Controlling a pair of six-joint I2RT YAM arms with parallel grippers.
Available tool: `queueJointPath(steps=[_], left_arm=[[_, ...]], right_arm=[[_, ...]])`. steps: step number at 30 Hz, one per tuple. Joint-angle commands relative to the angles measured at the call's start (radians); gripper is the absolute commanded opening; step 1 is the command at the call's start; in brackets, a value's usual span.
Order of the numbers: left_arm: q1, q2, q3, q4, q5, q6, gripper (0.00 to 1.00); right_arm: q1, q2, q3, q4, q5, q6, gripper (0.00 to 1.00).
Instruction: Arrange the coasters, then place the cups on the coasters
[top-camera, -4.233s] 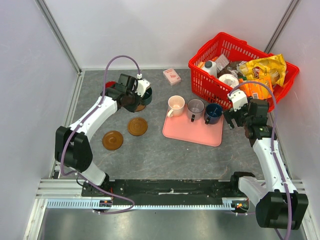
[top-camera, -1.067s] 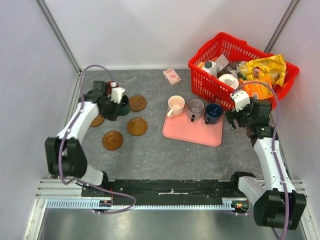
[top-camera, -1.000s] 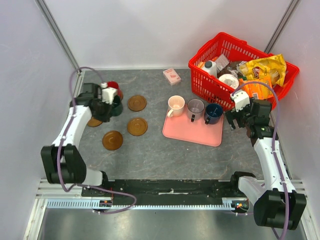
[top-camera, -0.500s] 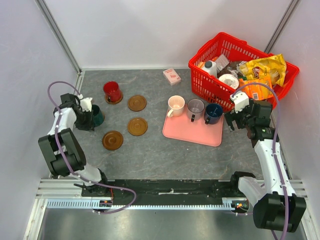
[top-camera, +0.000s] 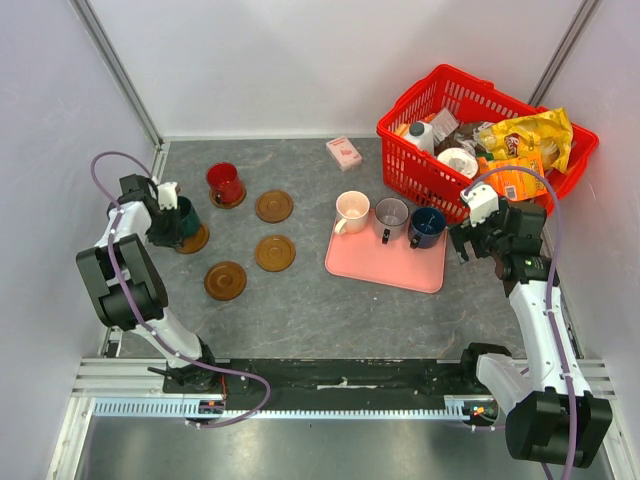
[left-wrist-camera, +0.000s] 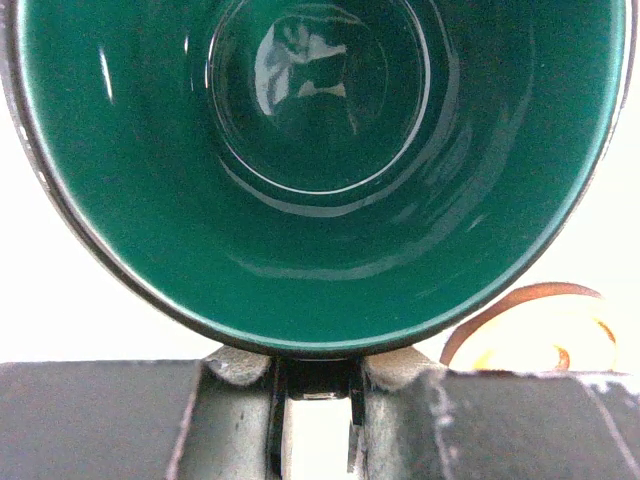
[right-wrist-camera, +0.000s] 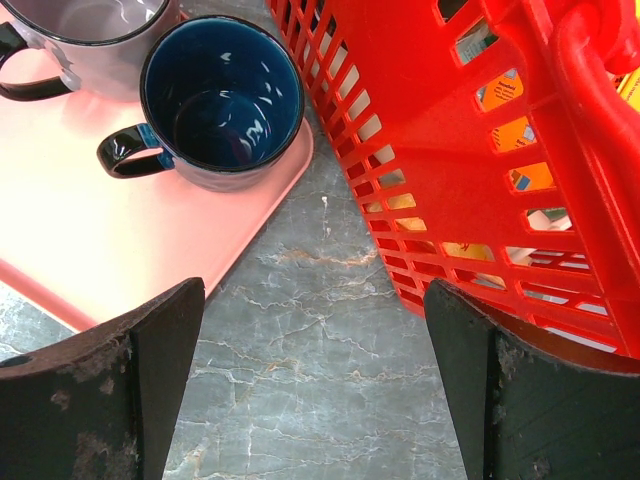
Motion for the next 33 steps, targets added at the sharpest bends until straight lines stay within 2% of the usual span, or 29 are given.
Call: queueJointPath(steps=[1, 33], left_arm=[[0.002, -0.019, 0.002, 0.081, -0.016, -0.014, 0.02], [0.002, -0.057, -0.099, 0.078, 0.016, 0.023, 0.1]], right_arm=[[-0.005, -0.003, 0.038, 0.006, -0.021, 0.003, 0.98], [-0.01, 0.002, 0.039, 0.006, -0.001, 0.011, 0.98]])
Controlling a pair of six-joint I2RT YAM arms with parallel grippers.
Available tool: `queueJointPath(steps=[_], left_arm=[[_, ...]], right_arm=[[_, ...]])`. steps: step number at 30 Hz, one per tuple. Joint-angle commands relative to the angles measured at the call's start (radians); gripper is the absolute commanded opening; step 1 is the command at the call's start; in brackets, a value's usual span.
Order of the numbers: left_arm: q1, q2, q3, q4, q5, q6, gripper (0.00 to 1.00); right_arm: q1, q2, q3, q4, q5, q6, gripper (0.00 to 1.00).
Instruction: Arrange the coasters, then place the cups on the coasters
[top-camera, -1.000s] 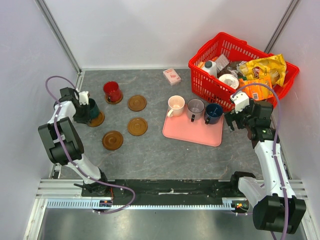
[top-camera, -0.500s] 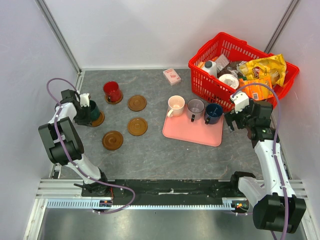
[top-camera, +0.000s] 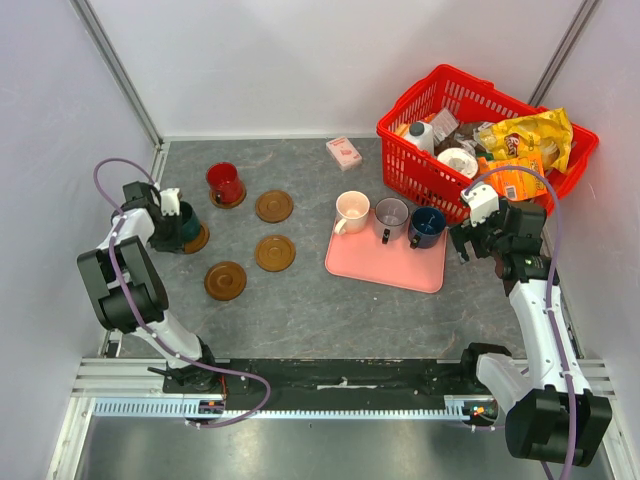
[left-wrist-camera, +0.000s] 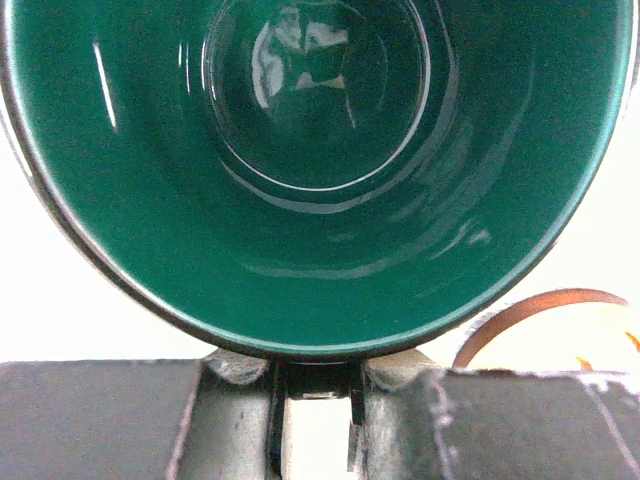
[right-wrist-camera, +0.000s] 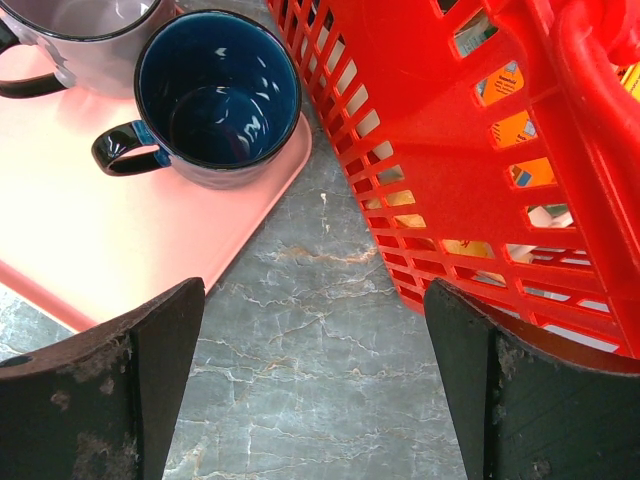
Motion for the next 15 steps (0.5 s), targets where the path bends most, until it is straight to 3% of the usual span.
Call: queueJointPath(steps=[1, 15], left_arm=[[0.002, -0.041, -0.019, 0.001, 0.031, 0.021, 0.11], [0.003, -0.037, -0.023, -0.007, 0.033, 0.023, 0.2]], right_arm=[[-0.006, -0.007, 0.039, 0.008, -0.003, 0.01, 0.98], [-0.012, -0.018, 0.038, 0.007, -0.011, 0.009, 0.98]])
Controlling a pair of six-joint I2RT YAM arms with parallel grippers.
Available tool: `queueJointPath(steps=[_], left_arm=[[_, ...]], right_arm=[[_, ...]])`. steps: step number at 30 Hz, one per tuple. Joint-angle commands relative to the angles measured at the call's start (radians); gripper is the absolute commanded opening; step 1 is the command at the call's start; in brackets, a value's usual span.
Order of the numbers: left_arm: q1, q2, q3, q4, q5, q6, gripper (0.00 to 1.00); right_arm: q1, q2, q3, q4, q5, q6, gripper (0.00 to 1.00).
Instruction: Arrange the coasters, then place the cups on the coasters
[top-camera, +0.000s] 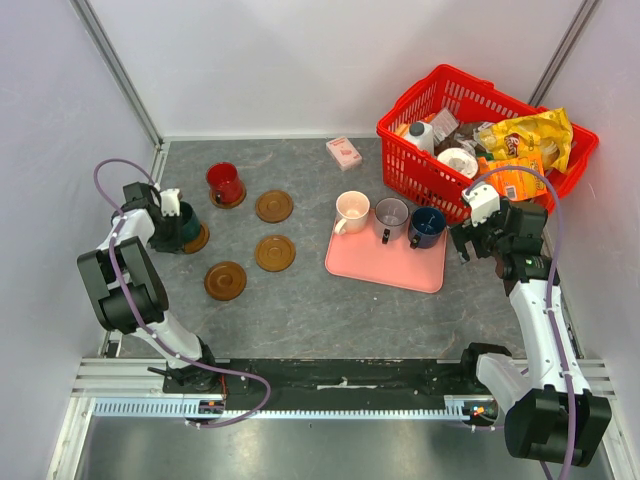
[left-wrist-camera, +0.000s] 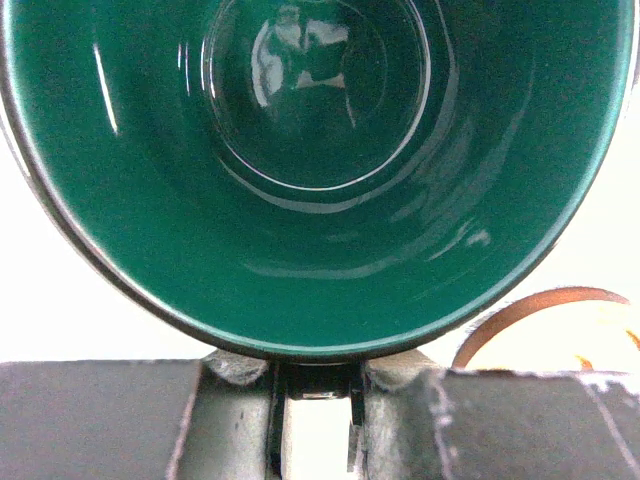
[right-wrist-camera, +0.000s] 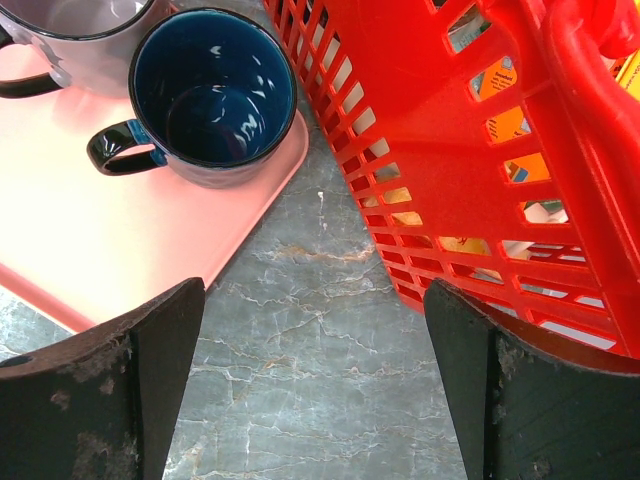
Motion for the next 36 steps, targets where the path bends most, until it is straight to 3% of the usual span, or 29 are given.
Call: queueJointPath(steps=[1, 26, 36], left_arm=[[0.002, -0.029, -0.013, -0.011, 0.033, 0.022, 0.2], [0.002, -0.021, -0.039, 0.022, 0.04, 0.014, 0.7], [0.002, -0.017, -0.047, 0.029, 0.052, 0.005, 0.67]], right_arm=[[-0.006, -0.021, 0.038, 0.008, -0.012, 0.009, 0.98], [-0.011, -0.016, 0.038, 0.008, -0.013, 0.01, 0.98], [-0.015, -0.014, 0.038, 0.007, -0.009, 0.009, 0.98]])
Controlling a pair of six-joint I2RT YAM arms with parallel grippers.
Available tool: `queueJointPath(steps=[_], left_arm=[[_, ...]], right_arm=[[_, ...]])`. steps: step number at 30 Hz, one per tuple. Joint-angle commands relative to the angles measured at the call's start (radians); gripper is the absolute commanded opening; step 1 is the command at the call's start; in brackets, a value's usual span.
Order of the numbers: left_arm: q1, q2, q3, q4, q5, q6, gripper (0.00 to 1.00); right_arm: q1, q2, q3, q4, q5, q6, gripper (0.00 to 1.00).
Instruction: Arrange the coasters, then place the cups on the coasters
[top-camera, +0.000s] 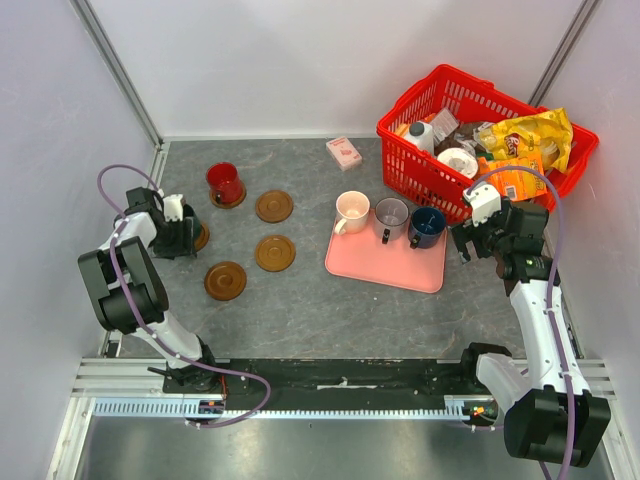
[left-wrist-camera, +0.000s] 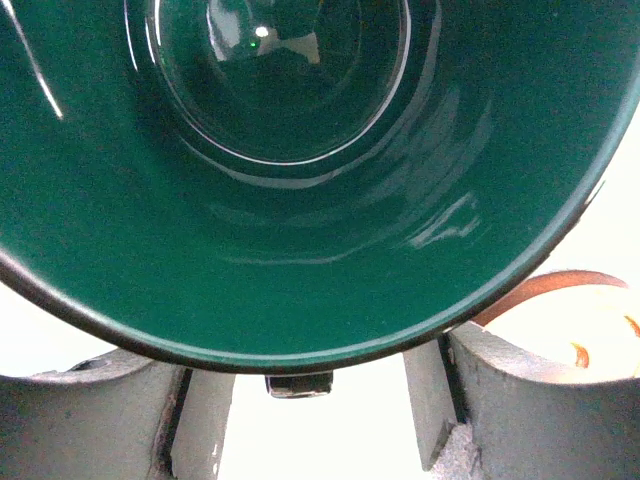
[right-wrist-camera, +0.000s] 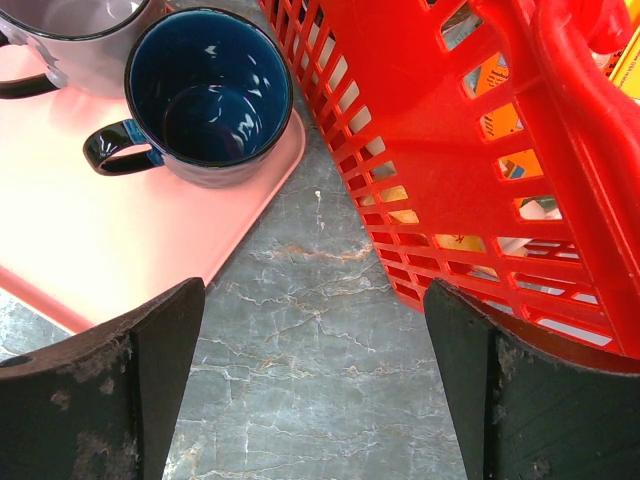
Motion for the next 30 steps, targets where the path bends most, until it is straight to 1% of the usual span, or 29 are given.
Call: queueJointPath(steps=[1, 13, 23, 30], left_arm=[[0.002, -0.013, -0.009, 0.033, 0.036, 0.001, 0.67], [0.002, 0.022, -0.031, 0.055, 0.054, -0.019, 0.63], [0.0, 0.039, -0.046, 0.07, 0.065, -0.024, 0.61], [-0.001, 0.013, -0.054, 0.078, 0.053, -0.025, 0.6]], right_arm=[[-0.008, -0.011, 0.038, 0.007, -0.005, 0.009, 0.98], [-0.011, -0.004, 0.038, 0.007, -0.005, 0.007, 0.98], [-0.011, 0.005, 0.038, 0.007, -0.008, 0.009, 0.98], [-0.013, 0.008, 0.038, 0.008, -0.008, 0.012, 0.98]])
